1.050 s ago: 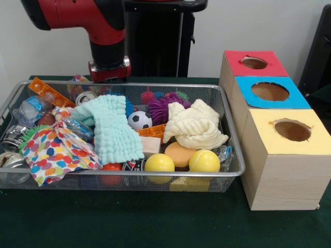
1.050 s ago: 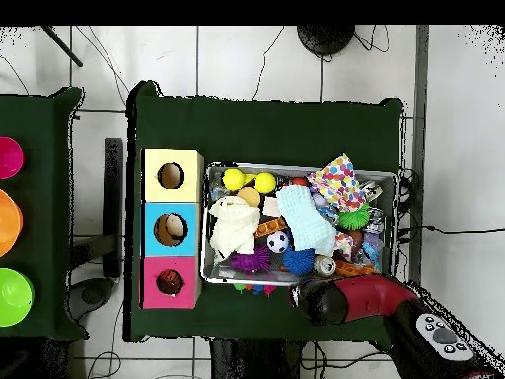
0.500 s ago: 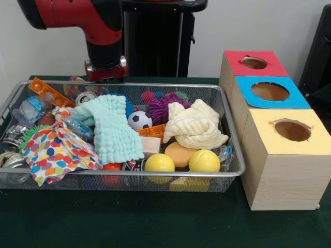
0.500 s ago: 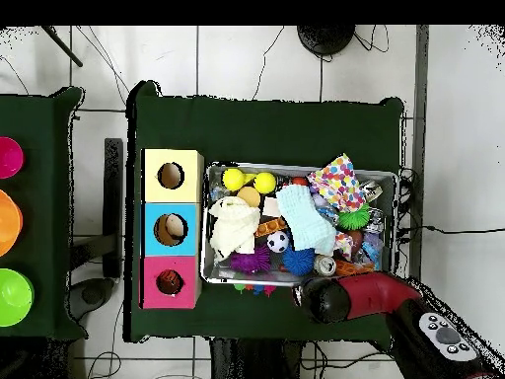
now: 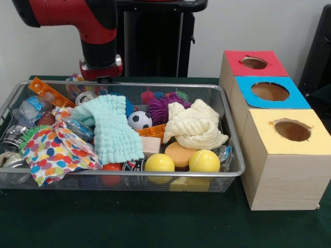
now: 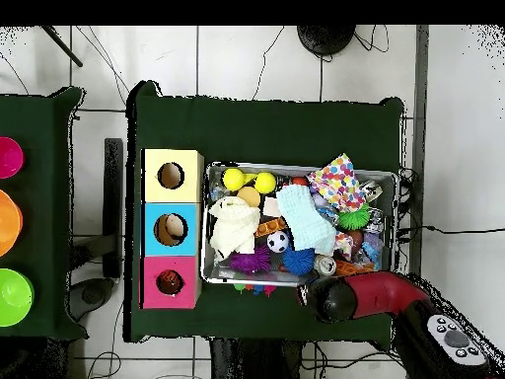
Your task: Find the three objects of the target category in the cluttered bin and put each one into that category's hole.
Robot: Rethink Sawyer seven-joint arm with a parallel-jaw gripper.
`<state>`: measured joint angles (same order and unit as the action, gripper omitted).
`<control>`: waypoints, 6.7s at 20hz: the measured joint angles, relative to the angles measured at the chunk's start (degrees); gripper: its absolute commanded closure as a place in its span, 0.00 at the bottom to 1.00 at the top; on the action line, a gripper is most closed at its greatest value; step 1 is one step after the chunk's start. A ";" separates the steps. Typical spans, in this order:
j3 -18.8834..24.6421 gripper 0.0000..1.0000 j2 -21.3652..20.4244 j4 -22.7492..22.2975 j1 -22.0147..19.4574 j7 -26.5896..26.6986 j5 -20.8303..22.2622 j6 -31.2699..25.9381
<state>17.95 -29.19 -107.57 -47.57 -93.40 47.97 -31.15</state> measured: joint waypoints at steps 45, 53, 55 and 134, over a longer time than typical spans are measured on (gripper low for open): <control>9.76 1.00 -30.51 -5.83 3.42 0.01 -18.28 -17.88; 12.01 1.00 -31.14 -9.11 -2.66 0.01 -18.36 -17.31; 12.80 1.00 -31.11 -10.01 -5.81 0.01 -18.31 -16.79; -1.52 0.00 -10.97 -21.48 -11.30 0.00 10.00 12.16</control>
<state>16.43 -40.16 -129.05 -58.87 -93.40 57.97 -18.99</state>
